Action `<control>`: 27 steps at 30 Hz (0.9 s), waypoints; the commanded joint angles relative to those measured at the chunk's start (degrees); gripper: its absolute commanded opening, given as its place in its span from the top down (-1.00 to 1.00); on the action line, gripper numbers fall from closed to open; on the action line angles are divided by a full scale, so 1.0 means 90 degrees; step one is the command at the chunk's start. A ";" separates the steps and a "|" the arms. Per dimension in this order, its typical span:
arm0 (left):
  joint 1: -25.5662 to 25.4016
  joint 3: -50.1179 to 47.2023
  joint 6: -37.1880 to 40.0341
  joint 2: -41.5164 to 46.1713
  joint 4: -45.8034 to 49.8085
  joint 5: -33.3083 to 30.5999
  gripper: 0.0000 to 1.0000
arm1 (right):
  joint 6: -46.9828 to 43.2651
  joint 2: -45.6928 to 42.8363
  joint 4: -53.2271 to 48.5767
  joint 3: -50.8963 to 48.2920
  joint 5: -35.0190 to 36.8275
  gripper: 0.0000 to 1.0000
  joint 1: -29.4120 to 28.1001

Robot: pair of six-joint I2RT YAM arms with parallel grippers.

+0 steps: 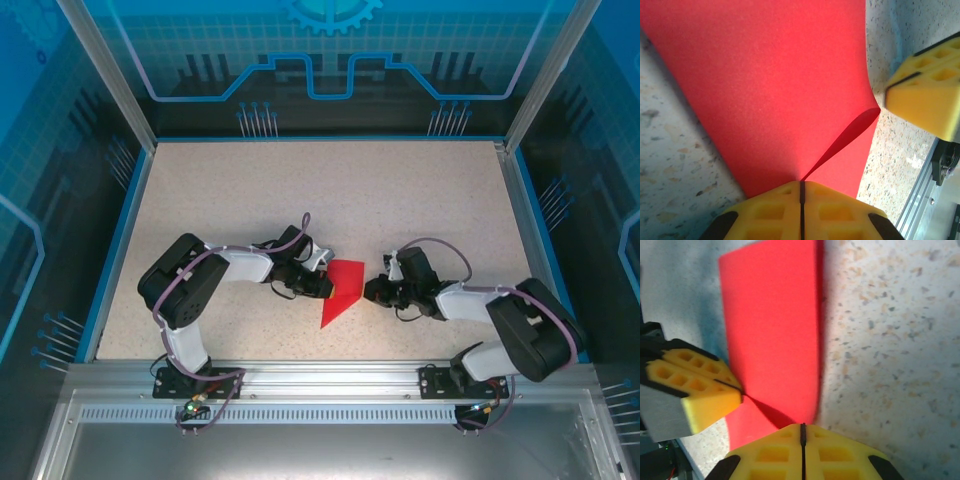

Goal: Fold a paper plane with a square sheet of paper (pick it up from the middle)
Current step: Third fold the triangle at the center of the table.

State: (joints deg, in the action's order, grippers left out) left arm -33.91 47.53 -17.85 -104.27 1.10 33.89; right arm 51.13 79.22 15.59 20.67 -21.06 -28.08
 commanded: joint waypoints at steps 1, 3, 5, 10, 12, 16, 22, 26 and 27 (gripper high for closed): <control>-0.0084 -0.0134 0.0194 -0.0348 0.0590 -0.0376 0.82 | -0.0028 -0.0504 -0.0288 0.0096 -0.0090 0.84 -0.0013; -0.0086 -0.0114 0.0196 -0.0369 0.0591 -0.0377 0.82 | 0.0020 -0.0556 -0.0237 0.0121 -0.0143 0.82 -0.0142; -0.0085 -0.0083 0.0213 -0.0387 0.0609 -0.0376 0.82 | 0.0068 -0.0394 -0.0058 0.0162 -0.0264 0.82 -0.0260; -0.0085 -0.0063 0.0230 -0.0407 0.0648 -0.0369 0.82 | 0.0192 0.0485 0.0498 0.0197 -0.0174 0.85 -0.0363; -0.0084 -0.0076 0.0244 -0.0412 0.0656 -0.0368 0.82 | 0.0199 0.0801 0.0636 0.0169 -0.0127 0.87 -0.0335; -0.0086 -0.0090 0.0217 -0.0387 0.0647 -0.0394 0.82 | 0.0054 0.1012 0.0036 0.0242 0.0235 0.89 -0.0317; -0.0089 -0.0110 0.0149 -0.0368 0.0591 -0.0396 0.81 | 0.0029 0.0467 -0.0322 0.0422 0.0020 0.88 -0.0419; -0.0081 -0.0074 0.0147 -0.0375 0.0605 -0.0406 0.81 | 0.0165 0.0424 -0.0311 0.0688 -0.0044 0.88 -0.0802; -0.0084 -0.0064 0.0152 -0.0378 0.0622 -0.0400 0.81 | 0.0231 0.0500 -0.0279 0.0719 0.0000 0.88 -0.0887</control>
State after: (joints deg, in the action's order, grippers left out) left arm -33.91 48.12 -17.65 -104.57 1.91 33.91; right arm 52.49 83.85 14.50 25.10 -21.43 -33.78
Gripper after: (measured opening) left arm 0.096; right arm 0.064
